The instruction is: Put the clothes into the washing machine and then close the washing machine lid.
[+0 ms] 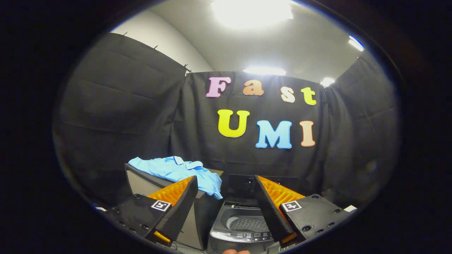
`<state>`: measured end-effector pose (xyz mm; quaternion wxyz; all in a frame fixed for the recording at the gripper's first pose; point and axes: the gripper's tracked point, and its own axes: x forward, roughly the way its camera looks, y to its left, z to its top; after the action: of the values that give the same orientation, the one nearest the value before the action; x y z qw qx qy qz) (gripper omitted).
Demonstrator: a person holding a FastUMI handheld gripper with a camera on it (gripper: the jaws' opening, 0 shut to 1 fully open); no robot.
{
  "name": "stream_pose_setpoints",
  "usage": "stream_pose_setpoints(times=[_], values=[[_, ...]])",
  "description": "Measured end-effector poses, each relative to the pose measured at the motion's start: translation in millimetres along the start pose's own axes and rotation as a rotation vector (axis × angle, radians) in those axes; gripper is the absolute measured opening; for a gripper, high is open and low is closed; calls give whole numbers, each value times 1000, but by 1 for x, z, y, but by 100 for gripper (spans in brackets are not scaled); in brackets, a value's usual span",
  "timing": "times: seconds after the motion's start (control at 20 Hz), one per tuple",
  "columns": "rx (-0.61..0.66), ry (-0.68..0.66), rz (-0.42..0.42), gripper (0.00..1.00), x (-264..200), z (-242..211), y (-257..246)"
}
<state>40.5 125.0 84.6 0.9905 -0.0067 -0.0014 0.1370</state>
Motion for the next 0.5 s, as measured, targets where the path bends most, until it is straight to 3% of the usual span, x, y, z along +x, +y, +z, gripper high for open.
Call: stream_pose_setpoints(times=[0.5], values=[[30,158,229,98,76,32,84]])
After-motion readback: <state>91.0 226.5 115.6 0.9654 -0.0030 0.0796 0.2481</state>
